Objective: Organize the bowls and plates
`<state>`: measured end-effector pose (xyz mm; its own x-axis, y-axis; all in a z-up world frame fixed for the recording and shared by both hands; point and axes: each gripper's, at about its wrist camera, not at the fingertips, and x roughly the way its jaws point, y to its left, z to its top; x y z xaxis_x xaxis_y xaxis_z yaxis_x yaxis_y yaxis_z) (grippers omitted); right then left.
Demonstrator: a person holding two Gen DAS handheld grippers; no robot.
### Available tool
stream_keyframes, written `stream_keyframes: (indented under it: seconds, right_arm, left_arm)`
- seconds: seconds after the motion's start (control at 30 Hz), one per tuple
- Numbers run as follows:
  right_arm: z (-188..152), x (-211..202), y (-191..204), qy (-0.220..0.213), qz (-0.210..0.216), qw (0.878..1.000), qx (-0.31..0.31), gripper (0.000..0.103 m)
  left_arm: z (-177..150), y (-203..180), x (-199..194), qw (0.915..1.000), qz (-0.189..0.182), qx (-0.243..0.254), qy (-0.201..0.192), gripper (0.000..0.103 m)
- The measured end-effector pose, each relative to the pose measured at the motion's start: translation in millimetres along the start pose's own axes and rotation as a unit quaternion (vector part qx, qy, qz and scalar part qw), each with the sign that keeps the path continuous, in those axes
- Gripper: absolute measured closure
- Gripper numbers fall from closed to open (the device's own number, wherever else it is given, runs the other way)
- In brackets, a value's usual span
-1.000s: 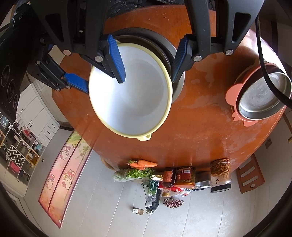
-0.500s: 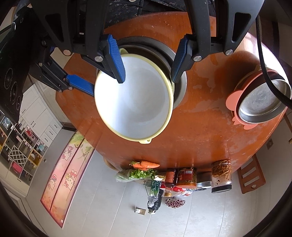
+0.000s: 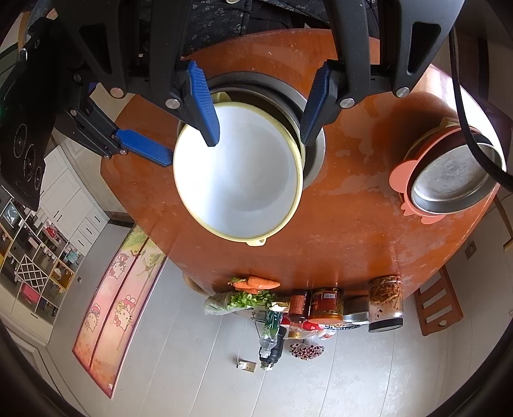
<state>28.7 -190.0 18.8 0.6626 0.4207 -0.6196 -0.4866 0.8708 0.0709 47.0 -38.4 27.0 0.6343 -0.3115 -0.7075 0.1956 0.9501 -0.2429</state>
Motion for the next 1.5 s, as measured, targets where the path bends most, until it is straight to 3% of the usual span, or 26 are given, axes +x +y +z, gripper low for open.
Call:
stream_keyframes:
  seconds: [0.67, 1.23, 1.5]
  right_arm:
    - [-3, -7, -17, -0.004, -0.002, 0.999, 0.04, 0.034]
    - [-9, 19, -43, 0.036, 0.04, 0.989, 0.136, 0.032]
    - [-10, 34, -45, 0.052, 0.059, 0.986, 0.144, 0.032]
  left_arm:
    - [2, 21, -11, 0.9991, 0.027, -0.031, -0.011, 0.04]
    - [-2, 39, 36, 0.9966, 0.005, -0.066, 0.048, 0.033]
    - [-2, 42, 54, 0.9957, -0.005, -0.068, 0.063, 0.033]
